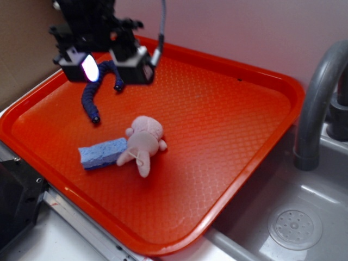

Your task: Grab the pink bunny.

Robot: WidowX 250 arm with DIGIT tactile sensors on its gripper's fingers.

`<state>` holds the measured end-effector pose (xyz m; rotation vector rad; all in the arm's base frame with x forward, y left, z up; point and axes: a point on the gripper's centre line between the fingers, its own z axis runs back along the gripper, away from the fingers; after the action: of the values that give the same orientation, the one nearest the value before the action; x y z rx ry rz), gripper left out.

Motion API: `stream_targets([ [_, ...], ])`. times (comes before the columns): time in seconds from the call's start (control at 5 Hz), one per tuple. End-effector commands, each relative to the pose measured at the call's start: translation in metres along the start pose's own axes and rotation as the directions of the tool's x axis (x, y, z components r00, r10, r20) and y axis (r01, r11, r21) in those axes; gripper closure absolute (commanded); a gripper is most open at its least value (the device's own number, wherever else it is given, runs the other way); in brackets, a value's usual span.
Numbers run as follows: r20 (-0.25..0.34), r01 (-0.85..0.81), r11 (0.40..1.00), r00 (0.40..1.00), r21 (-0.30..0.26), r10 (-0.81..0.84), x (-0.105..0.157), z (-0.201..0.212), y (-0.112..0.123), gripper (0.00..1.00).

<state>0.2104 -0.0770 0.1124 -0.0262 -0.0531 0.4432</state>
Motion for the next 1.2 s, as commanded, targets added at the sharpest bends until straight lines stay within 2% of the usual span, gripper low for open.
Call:
stream_targets([
  [0.0, -0.010, 0.076, 0.995, 0.997, 0.060, -0.075, -0.002, -0.032, -0.015, 0.00],
  [0.6, -0.063, 0.130, 0.982, 0.990, 0.139, -0.122, -0.004, -0.078, -0.012, 0.00],
  [0.8, -0.056, 0.141, 0.979, 0.989, 0.150, -0.134, -0.010, -0.084, -0.012, 0.79],
  [1.0, -0.045, 0.133, 0.981, 0.991, 0.138, -0.128, -0.010, -0.080, -0.010, 1.00],
])
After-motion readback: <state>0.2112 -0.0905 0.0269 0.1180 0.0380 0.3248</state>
